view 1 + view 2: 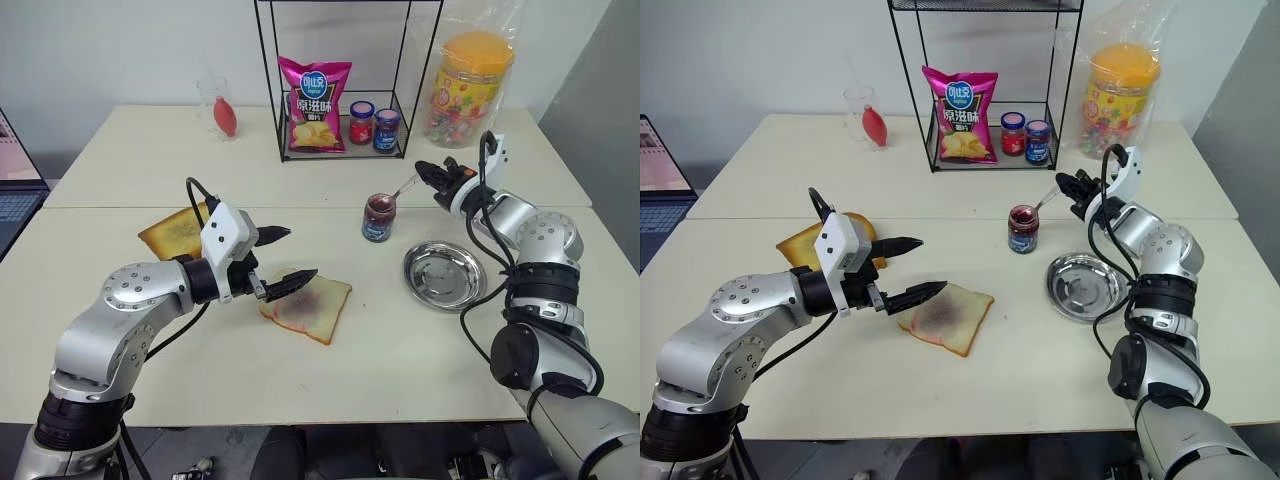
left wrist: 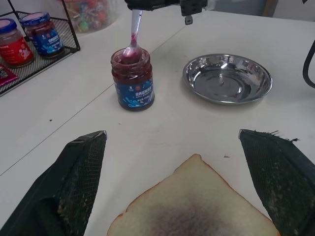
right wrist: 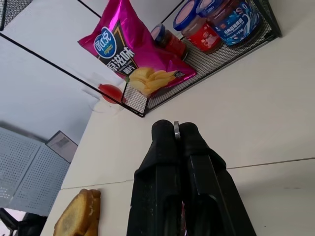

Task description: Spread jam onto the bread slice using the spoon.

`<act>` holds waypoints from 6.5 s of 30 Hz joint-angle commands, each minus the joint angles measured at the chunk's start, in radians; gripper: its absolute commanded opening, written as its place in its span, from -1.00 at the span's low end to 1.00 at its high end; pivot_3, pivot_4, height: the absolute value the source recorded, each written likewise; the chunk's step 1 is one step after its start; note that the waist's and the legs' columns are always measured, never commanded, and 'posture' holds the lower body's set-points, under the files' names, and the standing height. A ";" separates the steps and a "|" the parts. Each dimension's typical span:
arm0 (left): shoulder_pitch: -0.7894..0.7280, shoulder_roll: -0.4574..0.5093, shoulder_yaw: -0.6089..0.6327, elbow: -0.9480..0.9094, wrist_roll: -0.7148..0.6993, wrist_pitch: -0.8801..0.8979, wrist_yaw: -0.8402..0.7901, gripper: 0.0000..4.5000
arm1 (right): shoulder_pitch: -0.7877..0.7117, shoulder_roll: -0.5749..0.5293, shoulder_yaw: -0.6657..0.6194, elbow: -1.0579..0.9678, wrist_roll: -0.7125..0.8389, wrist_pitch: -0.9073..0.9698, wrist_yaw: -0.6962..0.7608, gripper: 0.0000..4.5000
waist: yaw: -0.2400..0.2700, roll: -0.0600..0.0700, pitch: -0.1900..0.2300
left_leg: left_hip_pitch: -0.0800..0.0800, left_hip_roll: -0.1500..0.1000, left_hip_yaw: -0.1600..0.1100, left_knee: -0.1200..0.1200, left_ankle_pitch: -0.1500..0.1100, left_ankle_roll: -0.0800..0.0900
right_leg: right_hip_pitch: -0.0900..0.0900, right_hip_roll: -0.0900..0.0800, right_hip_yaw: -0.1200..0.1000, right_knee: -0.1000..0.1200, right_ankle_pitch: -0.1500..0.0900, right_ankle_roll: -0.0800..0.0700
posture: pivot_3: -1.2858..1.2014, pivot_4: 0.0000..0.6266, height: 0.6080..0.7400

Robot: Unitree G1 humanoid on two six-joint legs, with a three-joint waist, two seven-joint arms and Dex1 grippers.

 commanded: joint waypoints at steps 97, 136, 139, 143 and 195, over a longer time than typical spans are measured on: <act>0.534 0.177 0.262 -0.109 -0.065 -0.065 -0.225 1.00 | 0.315 0.001 0.905 -0.733 -0.471 -0.554 0.521 -0.98 | -0.023 0.001 0.001 | 0.000 0.002 -0.001 -0.003 0.000 0.000 | -0.003 0.000 -0.001 0.000 -0.003 -0.004 | 0.03 -0.52 1.00; 0.560 0.154 0.251 -0.048 -0.022 -0.143 -0.254 1.00 | 0.343 0.287 0.439 -0.310 -0.080 -0.088 0.242 -0.98 | -0.025 0.001 0.000 | 0.001 0.002 -0.001 -0.003 0.000 0.000 | -0.002 0.000 -0.001 0.000 -0.003 -0.004 | 0.03 -0.52 1.00; 0.560 0.150 0.247 -0.049 -0.018 -0.149 -0.252 1.00 | 0.328 0.304 0.423 -0.265 -0.081 -0.109 0.227 -0.98 | -0.025 0.000 0.000 | 0.001 0.002 -0.001 -0.003 0.000 0.000 | -0.002 0.000 -0.001 0.001 -0.003 -0.004 | 0.03 -0.52 1.00; 0.554 0.148 0.241 -0.048 -0.016 -0.152 -0.249 1.00 | 0.293 0.343 0.389 -0.203 -0.074 -0.141 0.188 -0.98 | -0.025 0.001 0.001 | 0.001 0.002 -0.001 -0.003 0.000 0.000 | -0.002 0.001 -0.001 0.001 -0.003 -0.004 | 0.03 -0.52 1.00; 0.570 0.140 0.281 -0.044 -0.094 -0.091 -0.250 1.00 | 0.318 0.209 0.202 -0.267 0.178 0.213 0.045 -0.98 | -0.027 0.000 0.000 | 0.002 0.001 -0.001 -0.014 0.000 0.000 | -0.004 0.000 -0.001 -0.001 -0.004 -0.006 | 0.03 -0.52 1.00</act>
